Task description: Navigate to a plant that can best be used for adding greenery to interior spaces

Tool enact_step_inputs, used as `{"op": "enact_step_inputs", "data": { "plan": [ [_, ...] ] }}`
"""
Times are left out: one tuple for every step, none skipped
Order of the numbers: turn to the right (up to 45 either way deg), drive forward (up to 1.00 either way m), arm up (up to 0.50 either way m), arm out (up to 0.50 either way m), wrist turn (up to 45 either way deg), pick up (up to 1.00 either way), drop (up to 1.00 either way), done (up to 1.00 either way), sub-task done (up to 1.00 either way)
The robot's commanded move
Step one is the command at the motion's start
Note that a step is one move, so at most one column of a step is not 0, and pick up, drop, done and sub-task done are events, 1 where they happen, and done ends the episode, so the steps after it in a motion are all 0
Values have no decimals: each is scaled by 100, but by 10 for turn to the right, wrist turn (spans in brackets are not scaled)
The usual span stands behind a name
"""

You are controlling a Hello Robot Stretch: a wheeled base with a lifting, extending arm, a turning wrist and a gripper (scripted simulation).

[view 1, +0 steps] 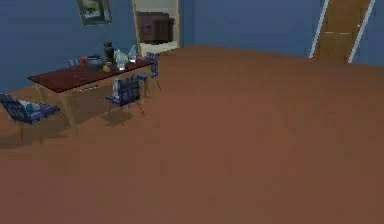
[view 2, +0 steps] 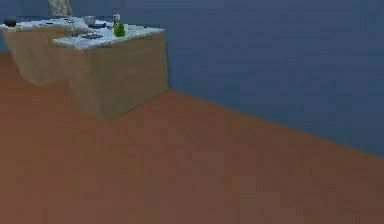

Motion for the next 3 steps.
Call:
{"op": "enact_step_inputs", "data": {
  "plan": [
    [0, 100, 0, 0, 0, 0, 0, 0, 0],
    [0, 100, 0, 0, 0, 0, 0, 0, 0],
    [0, 40, 0, 0, 0, 0, 0, 0, 0]
  ]
}}
